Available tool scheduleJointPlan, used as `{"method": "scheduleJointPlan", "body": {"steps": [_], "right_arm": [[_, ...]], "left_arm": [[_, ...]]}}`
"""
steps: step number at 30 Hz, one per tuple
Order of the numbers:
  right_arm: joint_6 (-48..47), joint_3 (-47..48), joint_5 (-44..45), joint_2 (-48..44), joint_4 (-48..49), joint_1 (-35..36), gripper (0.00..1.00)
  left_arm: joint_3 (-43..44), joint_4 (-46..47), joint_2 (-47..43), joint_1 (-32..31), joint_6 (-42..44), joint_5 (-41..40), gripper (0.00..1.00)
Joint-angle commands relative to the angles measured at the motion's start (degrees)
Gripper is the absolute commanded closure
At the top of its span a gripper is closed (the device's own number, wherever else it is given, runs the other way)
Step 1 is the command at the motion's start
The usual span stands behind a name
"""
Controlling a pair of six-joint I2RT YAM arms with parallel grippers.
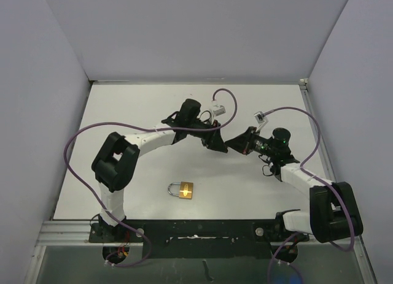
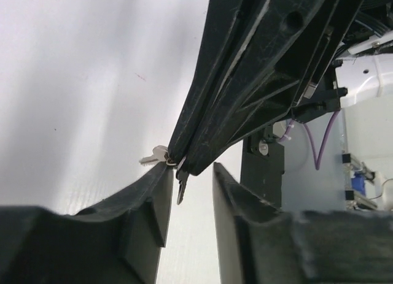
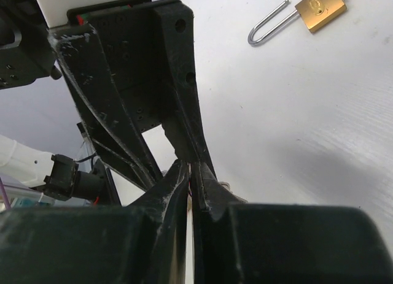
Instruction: Unlock with the key
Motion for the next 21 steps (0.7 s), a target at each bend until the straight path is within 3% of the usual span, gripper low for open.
{"method": "scheduleJointPlan", "body": {"steps": [1, 4, 6, 9, 21], "right_arm": [[0.7, -0.5, -0.3, 0.3, 4.1, 0.1, 1.0], [1.1, -0.7, 0.5, 0.0, 4.0, 0.0, 1.0], [1.1, -0.8, 1.2, -0.4, 3.3, -0.3, 1.0], [0.9, -0.8, 2.4, -0.9, 1.5, -0.8, 1.0], [2.5, -1.3, 5.8, -1.9, -0.7, -3.3, 1.0]], "left_arm": [[1.8, 4.9, -0.1, -0.3, -0.8, 0.6, 0.63], [0.4, 5.1, -1.3, 0.1, -0.9, -1.8, 0.42], [-1.2, 5.9, -2.4, 0.7, -1.3, -3.4, 0.33], [-4.9, 7.9, -4.7, 2.1, -2.5, -6.6, 0.04], [-27.4, 21.4, -21.5, 6.0, -9.8, -34.8, 0.02]]}}
